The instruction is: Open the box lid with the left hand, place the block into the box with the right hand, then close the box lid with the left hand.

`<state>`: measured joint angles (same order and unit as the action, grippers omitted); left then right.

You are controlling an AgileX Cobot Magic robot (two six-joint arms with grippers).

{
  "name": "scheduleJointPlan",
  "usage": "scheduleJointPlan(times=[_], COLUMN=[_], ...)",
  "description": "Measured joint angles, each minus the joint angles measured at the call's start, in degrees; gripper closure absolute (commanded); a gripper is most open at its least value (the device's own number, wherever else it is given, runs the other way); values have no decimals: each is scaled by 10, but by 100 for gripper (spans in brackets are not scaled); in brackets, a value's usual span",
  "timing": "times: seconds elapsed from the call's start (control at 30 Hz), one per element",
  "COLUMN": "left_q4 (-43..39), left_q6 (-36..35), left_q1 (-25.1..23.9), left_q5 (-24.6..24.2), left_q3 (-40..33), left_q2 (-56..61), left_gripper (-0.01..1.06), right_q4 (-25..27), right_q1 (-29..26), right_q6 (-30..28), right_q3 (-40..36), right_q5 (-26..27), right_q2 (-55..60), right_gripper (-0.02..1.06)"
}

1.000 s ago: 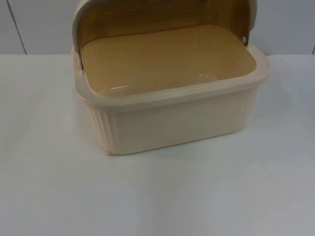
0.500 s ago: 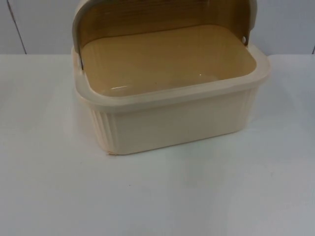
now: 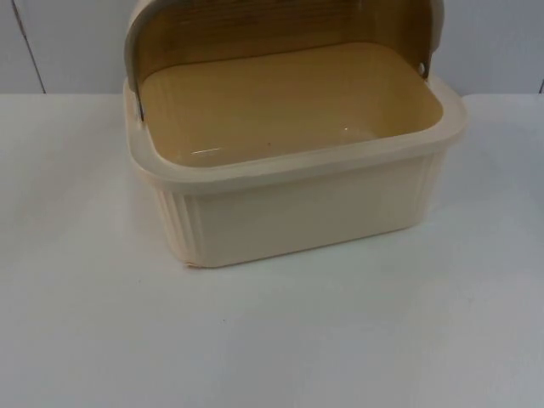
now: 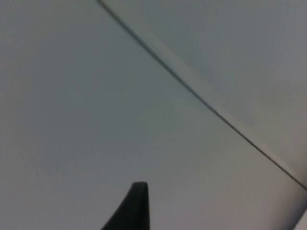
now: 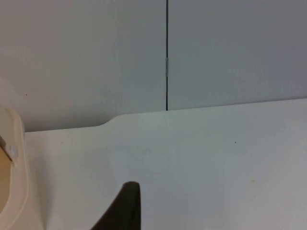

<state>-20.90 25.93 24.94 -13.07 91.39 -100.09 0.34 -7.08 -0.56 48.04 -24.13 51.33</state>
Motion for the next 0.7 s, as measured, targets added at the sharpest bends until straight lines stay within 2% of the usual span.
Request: scheduleJointPlan(times=[0.17, 0.23, 0.27, 0.3, 0.33, 0.4, 0.43, 0.47, 0.57, 0.7], left_q4=[-43, -46, -48, -48, -48, -44, -44, -37, -1, 20], left_q6=[36, 39, 39, 40, 41, 40, 40, 38, 34, 29], left_q1=[21, 25, 27, 28, 28, 28, 28, 28, 28, 28], left_q5=[40, 43, 45, 48, 51, 52, 52, 52, 53, 63], left_q3=[0, 0, 0, 0, 0, 0, 0, 0, 0, 0], left_q2=[-27, -33, -37, -42, -45, -48, -48, -48, -48, -48], left_gripper=[1, 8, 8, 14, 25, 51, 68, 68, 104, 105], right_q4=[0, 0, 0, -3, -3, -7, -7, -10, -12, -12], right_q1=[0, 0, 0, 0, 0, 0, 0, 0, 0, 0], right_q6=[0, 0, 0, 0, 0, 0, 0, 0, 0, 0], right_q3=[0, 0, 0, 0, 0, 0, 0, 0, 0, 0], right_q5=[1, 1, 1, 1, 2, 3, 3, 4, 6, 9], right_q2=[0, 0, 0, 0, 0, 0, 0, 0, 0, 0], right_gripper=[-1, -1, -1, -1, -1, -1, -1, -1, -1, -1])
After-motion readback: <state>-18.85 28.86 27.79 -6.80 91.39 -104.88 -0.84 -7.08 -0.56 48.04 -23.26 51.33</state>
